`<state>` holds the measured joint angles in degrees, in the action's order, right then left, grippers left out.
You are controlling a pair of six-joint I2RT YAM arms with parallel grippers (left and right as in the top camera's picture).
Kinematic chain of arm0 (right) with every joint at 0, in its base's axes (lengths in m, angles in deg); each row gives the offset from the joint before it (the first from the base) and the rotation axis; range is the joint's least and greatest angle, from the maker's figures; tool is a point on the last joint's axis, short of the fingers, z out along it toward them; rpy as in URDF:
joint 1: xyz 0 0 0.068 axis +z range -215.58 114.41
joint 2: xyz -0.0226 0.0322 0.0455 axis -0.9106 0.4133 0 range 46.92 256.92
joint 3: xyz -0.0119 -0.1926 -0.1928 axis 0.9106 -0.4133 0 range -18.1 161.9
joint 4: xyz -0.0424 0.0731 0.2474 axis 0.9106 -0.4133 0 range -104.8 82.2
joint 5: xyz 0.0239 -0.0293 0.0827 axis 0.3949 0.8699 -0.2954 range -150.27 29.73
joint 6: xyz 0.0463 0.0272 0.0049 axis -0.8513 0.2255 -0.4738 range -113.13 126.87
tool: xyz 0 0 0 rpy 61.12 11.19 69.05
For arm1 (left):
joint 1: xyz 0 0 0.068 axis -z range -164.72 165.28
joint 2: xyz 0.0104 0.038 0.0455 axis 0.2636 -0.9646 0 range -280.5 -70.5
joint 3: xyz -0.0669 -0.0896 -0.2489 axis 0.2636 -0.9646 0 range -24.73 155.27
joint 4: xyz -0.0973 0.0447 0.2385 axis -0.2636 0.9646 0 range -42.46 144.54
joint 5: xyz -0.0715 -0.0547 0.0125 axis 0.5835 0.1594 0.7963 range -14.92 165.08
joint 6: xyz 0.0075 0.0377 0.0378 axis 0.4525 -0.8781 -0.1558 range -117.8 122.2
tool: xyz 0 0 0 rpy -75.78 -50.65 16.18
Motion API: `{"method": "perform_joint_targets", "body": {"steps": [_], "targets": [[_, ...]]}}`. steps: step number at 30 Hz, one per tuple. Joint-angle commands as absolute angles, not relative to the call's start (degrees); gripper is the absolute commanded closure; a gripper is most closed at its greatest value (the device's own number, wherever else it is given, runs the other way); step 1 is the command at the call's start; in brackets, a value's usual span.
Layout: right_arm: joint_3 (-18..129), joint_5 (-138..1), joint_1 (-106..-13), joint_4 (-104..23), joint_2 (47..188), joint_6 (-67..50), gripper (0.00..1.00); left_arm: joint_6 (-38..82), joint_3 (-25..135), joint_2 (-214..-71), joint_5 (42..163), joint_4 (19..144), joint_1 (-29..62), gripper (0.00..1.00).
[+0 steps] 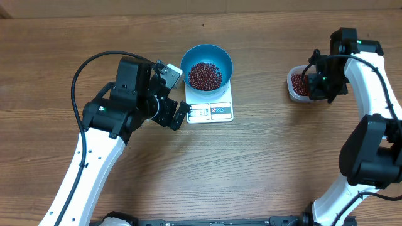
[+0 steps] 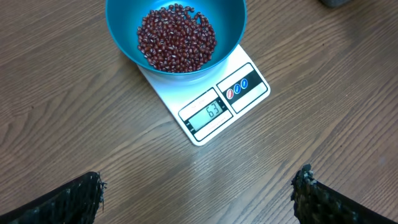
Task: Scoop item into bowl and weigh 150g on scale
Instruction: 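Move the scoop with the right gripper back to the bean tub, then dip the scoop into the red beans with the right gripper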
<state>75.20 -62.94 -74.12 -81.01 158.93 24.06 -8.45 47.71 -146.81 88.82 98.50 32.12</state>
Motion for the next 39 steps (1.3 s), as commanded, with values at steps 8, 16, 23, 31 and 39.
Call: {"method": "perform_joint_targets", "body": {"steps": [8,16,23,31,39], "targets": [[74.8,-74.4,-74.4,-82.5,159.3,26.6,0.96,-7.8,47.7,-147.1,89.1,98.3,31.9,0.00],[74.8,-84.5,-77.7,-81.7,160.9,26.4,0.96,-7.8,47.7,-147.1,89.1,98.3,31.9,0.00],[74.8,-88.4,-81.0,-81.6,163.0,26.5,0.96,-7.8,47.7,-147.1,89.1,98.3,31.9,0.00],[74.8,-100.6,-88.3,-83.9,163.0,32.4,0.96,-7.8,47.7,-147.1,89.1,98.3,31.9,0.00],[74.8,-105.6,-93.7,-85.9,163.0,34.5,0.96,-7.8,47.7,-147.1,89.1,98.3,31.9,0.00]]}}
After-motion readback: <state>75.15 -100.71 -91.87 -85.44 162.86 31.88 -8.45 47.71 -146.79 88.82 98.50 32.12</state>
